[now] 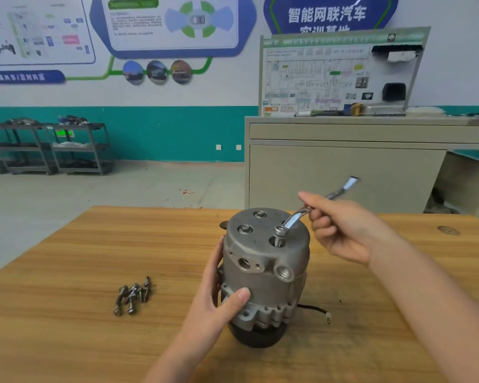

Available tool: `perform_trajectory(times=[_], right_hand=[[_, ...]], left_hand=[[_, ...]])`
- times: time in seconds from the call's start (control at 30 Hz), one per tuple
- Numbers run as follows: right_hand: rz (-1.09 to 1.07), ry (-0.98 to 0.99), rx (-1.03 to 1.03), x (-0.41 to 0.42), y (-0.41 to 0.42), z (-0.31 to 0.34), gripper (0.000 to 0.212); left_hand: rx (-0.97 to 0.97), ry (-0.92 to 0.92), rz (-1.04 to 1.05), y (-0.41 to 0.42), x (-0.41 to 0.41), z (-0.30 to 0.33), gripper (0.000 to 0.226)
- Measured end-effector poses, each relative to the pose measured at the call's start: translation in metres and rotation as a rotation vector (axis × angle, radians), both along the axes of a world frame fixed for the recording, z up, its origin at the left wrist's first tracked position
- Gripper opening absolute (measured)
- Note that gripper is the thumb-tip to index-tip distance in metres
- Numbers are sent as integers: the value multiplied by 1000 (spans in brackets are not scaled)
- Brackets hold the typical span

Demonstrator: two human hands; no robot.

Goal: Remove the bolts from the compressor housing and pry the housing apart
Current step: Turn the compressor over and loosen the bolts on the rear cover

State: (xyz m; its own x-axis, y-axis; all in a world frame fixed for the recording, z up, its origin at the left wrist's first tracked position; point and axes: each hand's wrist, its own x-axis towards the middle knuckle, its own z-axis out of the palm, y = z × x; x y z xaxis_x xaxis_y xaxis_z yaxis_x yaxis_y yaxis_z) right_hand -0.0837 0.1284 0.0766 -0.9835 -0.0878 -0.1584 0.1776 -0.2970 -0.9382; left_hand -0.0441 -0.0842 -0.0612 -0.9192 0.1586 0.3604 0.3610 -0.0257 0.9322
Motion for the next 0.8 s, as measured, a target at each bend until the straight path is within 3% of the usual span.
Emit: perform_trajectory(times=[0.1, 0.17, 0.27, 0.33, 0.4, 0.6, 0.7, 0.8], right_hand=[[-5, -24, 223, -18, -4, 14, 25], [58, -73, 319, -25, -7, 24, 25], [193, -128, 488, -31, -13, 38, 23], [269, -120, 599, -34, -21, 44, 25], [300, -86, 692, -35, -32, 45, 29], [273, 257, 1179, -29, -61, 49, 25], [266, 535, 1466, -19, -75, 54, 27], [211, 789, 1598, -7, -86, 48, 23]], left_hand=[[57, 25, 93, 1, 3, 16, 96], [30, 116, 229, 6, 6, 40, 82], [-282, 193, 262, 24, 8, 80, 46], [-500, 179, 287, 33, 6, 96, 34], [-556, 154, 308, 37, 3, 103, 26], [-373, 53, 306, 40, 4, 109, 13], [-310, 0, 291, 39, 5, 110, 14], [-215, -53, 206, 37, 5, 110, 11]])
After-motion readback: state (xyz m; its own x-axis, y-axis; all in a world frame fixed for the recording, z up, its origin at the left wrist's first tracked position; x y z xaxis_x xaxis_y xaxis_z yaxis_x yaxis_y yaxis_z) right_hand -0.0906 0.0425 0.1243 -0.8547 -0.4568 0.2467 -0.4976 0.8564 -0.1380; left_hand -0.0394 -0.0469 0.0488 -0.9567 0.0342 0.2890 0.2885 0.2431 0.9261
